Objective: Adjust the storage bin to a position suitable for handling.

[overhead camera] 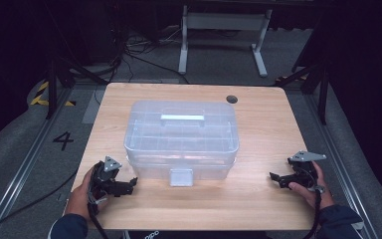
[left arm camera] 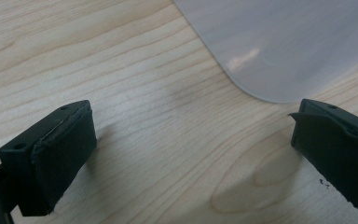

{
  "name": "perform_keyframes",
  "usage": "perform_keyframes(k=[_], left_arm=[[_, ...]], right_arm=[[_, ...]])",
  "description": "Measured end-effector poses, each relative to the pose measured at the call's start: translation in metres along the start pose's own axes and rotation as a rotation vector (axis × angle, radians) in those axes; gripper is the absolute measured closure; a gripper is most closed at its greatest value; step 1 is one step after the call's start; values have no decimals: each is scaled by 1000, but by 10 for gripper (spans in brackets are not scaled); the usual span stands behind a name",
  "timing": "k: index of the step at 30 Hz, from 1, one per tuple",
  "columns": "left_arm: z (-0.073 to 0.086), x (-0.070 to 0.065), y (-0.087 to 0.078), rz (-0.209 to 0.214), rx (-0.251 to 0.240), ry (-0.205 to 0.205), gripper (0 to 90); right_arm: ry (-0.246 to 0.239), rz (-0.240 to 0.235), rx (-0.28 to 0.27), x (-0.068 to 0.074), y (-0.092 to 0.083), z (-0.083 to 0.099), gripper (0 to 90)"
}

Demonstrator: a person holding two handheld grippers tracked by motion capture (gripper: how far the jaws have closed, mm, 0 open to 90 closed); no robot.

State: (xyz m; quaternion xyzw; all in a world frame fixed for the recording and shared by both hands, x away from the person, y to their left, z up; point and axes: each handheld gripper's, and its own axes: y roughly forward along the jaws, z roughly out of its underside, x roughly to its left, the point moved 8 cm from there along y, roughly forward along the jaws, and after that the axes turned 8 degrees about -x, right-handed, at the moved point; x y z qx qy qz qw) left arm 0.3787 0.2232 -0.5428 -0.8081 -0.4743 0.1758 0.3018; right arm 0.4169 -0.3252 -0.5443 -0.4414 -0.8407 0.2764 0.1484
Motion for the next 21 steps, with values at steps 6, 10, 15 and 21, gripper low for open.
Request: perform_keyframes(k=[6,10,15,21], left_arm=[[0,6,0,1,4,-2,3],[1,9,-1,-6,3,-16,4],[5,7,-5,9,4,-2,4],[10,-3,-11,55,4,45,4]], right_arm=[[20,26,14,0,2,-2,3],[13,27,29,0,4,-3,3],[3,10,38,1,3,-5,75],[-2,-11,9,2,0,-9,214]])
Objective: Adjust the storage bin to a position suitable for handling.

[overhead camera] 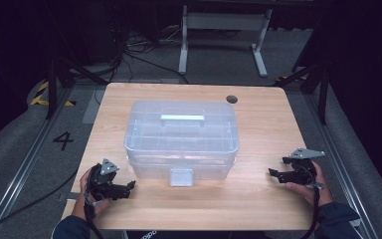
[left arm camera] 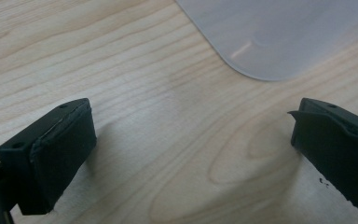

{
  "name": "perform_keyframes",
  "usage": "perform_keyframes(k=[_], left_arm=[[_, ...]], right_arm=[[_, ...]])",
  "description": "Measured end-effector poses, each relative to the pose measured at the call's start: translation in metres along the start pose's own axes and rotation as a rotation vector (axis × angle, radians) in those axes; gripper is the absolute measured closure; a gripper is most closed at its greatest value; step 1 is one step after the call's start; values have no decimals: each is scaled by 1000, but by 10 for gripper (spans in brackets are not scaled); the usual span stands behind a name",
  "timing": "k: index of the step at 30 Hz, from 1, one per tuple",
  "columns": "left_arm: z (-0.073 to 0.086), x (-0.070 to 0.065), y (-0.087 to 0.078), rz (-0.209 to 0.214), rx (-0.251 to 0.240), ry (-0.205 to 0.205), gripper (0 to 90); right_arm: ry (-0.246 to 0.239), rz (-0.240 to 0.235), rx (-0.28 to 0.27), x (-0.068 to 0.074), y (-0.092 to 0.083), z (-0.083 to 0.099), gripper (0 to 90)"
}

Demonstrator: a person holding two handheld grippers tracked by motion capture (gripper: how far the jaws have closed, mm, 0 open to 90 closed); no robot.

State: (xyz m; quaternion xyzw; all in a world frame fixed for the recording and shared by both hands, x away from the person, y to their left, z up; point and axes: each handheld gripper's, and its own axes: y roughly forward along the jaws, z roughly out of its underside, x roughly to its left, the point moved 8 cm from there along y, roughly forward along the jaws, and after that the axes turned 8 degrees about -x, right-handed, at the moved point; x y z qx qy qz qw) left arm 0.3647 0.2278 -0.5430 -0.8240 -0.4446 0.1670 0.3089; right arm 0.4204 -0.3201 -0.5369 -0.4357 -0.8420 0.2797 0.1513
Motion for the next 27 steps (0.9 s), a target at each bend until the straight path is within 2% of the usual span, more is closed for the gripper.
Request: perform_keyframes(k=[1,2,4,7,10,17,20,23,27], left_arm=[[0,-2,0,19,-1,19,5],[1,-5,-1,32,5,20,5],[1,-5,-2,34,6,31,4],[1,-5,-1,49,3,37,1],[0,-2,0,64,-2,69,1],[0,-2,0,62,-3,68,2],[1,-2,-1,59,-1,59,4],[2,-2,-2,57,1,60,5],[4,-3,-4,53,-2,35,5]], right_arm=[[0,-4,-4,0,-1,-1,236],[7,-13,-15,1,-3,-2,245],[5,-16,-51,4,-8,-8,260],[-5,-23,-71,8,-12,-13,272],[-17,-43,-104,16,-17,-22,287],[-62,-81,-183,35,-29,-53,320],[-87,-88,-228,42,-35,-76,338],[-105,-94,-236,45,-37,-85,339],[-123,-117,-281,52,-43,-109,340]])
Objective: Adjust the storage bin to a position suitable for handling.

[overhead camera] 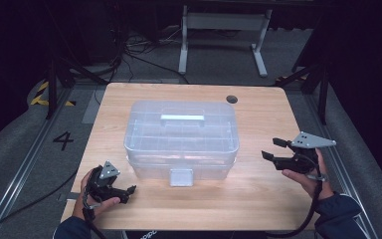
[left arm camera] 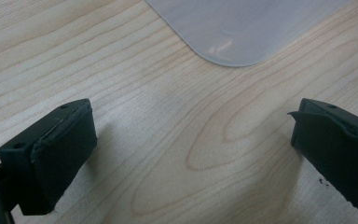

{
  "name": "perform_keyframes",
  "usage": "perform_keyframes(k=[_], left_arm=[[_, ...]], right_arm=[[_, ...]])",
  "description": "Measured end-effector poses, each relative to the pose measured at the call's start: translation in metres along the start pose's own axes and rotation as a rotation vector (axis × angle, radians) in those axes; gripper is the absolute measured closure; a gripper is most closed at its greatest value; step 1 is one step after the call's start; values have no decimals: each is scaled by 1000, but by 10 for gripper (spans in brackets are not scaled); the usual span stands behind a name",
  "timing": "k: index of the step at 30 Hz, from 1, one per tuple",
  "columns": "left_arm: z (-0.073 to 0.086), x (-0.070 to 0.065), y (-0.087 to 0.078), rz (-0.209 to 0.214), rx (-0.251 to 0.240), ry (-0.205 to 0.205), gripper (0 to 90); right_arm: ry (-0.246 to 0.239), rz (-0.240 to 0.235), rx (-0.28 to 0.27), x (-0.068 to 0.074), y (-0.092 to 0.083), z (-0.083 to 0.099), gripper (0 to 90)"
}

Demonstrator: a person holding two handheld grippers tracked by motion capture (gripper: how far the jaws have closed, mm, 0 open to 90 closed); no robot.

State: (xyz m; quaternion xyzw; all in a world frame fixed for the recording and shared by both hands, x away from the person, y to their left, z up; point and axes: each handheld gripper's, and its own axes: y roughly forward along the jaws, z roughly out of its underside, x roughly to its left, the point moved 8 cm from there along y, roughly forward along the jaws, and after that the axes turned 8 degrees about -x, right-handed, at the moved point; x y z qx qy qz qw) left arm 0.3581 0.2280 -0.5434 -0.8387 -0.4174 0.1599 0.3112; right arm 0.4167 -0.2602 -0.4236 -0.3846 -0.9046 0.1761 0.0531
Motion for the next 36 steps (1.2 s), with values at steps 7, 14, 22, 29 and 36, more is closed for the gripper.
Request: perform_keyframes(k=[7,14,22,29,36], left_arm=[[2,0,-2,-12,1,-2,8],[2,0,-2,-12,3,-9,8],[2,0,-2,-12,3,-8,8],[2,0,-2,-12,4,-8,8],[2,0,-2,-12,4,-8,8]], right_arm=[[-50,-13,-29,6,4,-31,340],[-87,-39,-57,14,10,-58,340],[-133,-74,-61,31,22,-83,344],[-164,-122,-56,50,39,-101,347],[-189,-167,-45,72,57,-115,354]])
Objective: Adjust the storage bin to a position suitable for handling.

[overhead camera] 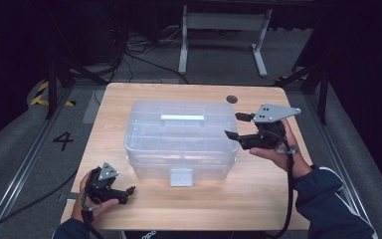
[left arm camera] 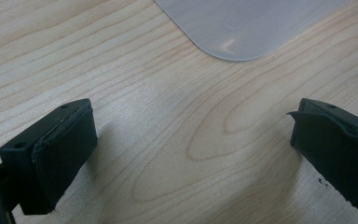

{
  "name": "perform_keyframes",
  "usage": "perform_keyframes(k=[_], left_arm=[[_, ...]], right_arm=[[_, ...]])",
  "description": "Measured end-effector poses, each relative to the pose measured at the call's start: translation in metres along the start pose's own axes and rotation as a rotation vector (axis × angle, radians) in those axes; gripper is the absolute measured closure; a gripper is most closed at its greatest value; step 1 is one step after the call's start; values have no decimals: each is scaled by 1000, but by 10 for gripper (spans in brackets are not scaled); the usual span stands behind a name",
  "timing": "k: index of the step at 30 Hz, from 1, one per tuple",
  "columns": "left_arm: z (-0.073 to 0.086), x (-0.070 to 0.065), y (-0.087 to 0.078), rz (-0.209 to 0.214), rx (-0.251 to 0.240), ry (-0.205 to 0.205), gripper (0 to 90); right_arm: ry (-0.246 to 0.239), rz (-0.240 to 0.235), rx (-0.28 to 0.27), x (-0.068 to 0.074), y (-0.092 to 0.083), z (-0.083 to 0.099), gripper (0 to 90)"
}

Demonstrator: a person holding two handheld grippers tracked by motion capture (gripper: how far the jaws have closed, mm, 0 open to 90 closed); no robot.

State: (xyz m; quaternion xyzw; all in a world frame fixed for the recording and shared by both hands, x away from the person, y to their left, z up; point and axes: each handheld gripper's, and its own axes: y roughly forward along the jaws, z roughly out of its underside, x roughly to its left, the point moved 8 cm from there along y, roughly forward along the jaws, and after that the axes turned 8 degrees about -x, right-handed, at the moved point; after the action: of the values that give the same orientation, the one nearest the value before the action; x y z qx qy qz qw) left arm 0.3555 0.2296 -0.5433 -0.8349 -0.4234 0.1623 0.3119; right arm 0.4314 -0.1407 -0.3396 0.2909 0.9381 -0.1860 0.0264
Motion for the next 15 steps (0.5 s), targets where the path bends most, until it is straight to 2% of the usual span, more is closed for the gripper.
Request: perform_keyframes(k=[5,15], left_arm=[[0,0,0,0,0,0,8],[0,0,0,0,0,0,8]], right_arm=[[-26,-26,12,8,14,-8,376],[-42,-57,55,17,41,-18,436]])
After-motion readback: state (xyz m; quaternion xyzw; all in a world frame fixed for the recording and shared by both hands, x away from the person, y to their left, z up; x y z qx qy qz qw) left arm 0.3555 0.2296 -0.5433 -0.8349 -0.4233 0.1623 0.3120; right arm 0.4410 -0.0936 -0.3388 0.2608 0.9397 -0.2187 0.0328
